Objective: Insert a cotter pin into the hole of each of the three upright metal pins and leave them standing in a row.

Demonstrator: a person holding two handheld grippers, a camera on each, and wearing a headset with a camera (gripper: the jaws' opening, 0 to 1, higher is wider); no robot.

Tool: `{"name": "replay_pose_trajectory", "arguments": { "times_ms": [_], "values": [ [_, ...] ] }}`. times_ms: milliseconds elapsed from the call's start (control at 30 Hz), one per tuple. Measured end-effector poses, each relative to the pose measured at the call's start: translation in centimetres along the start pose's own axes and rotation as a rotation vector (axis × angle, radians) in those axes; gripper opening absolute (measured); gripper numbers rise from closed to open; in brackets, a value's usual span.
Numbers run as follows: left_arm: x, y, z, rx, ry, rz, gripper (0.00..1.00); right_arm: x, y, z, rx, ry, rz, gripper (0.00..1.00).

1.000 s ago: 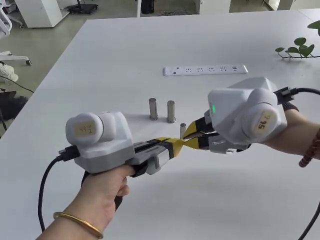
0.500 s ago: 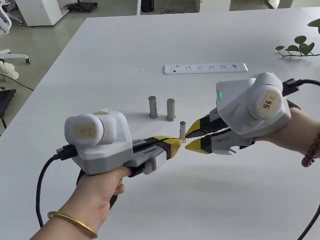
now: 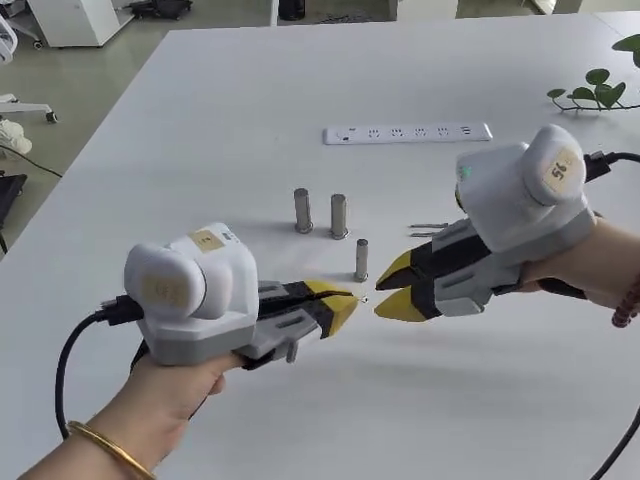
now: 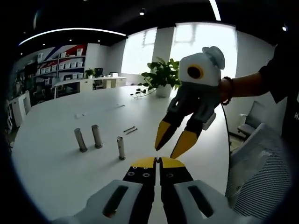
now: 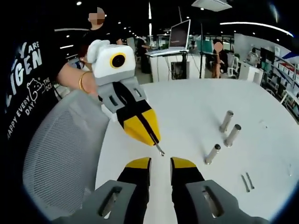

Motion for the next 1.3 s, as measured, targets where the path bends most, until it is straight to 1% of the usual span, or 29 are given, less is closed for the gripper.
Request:
{"name": "replay_pose_trajectory", "arguments": {
  "times_ms": [33, 133, 167, 233, 300, 367, 500, 633, 700, 800, 933, 1033, 1167, 1300],
  "values": [
    [0.0, 0.0, 0.2, 0.010, 0.022, -0.003, 0.00, 0.1, 0.0, -0.1, -0.005, -0.002, 0.003, 0.12],
    [0.2, 0.0, 0.7, 0.041, 0.062, -0.018, 0.00, 0.2, 0.0, -0.7, -0.029, -0.012, 0.002, 0.12],
    [0.2, 0.0, 0.8, 0.050, 0.074, -0.019, 0.00, 0.2, 0.0, -1.0, -0.045, -0.019, 0.003, 0.11],
    [0.2, 0.0, 1.1, 0.071, 0.099, -0.024, 0.00, 0.3, 0.1, -1.3, -0.058, -0.022, 0.001, 0.11],
    [0.3, 0.1, 1.4, 0.083, 0.135, -0.034, 0.00, 0.4, 0.1, -1.7, -0.077, -0.034, 0.004, 0.11],
    [0.3, 0.1, 1.6, 0.095, 0.148, -0.038, 0.00, 0.4, 0.2, -2.0, -0.092, -0.040, 0.007, 0.11],
    [0.0, 0.1, 2.2, 0.129, 0.175, -0.031, 0.00, 0.5, 0.3, -2.4, -0.116, -0.058, 0.000, 0.09],
    [0.1, 0.1, 2.9, 0.164, 0.226, -0.052, 0.00, 0.6, 0.4, -2.7, -0.135, -0.061, 0.003, 0.08],
    [0.1, 0.1, 3.1, 0.172, 0.254, -0.062, 0.00, 0.6, 0.3, -2.9, -0.149, -0.062, 0.008, 0.08],
    [0.1, 0.1, 3.4, 0.184, 0.256, -0.060, 0.00, 0.7, 0.4, -3.2, -0.166, -0.066, 0.007, 0.07],
    [0.4, 0.2, 3.9, 0.206, 0.286, -0.067, 0.00, 0.7, 0.4, -3.7, -0.191, -0.072, 0.009, 0.03],
    [0.4, 0.1, 4.2, 0.218, 0.300, -0.069, 0.00, 0.8, 0.5, -3.9, -0.197, -0.077, 0.004, 0.00],
    [0.5, 0.0, 4.4, 0.229, 0.313, -0.072, 0.00, 1.0, 0.5, -4.0, -0.205, -0.085, -0.001, 0.00],
    [0.6, 0.0, 4.3, 0.227, 0.313, -0.079, 0.00, 1.1, 0.5, -3.9, -0.203, -0.105, -0.013, 0.00]
  ]
}}
Point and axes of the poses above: the centre of the closed fingertips' face, and the gripper's own axes: y roughly forward along the fingers, z roughly to its right, x roughly out of its underside, the point moved 1 cm from there along -y, roughly backward along the fingers, and after that the axes turned 10 degrees about -z, right-handed, at the moved point
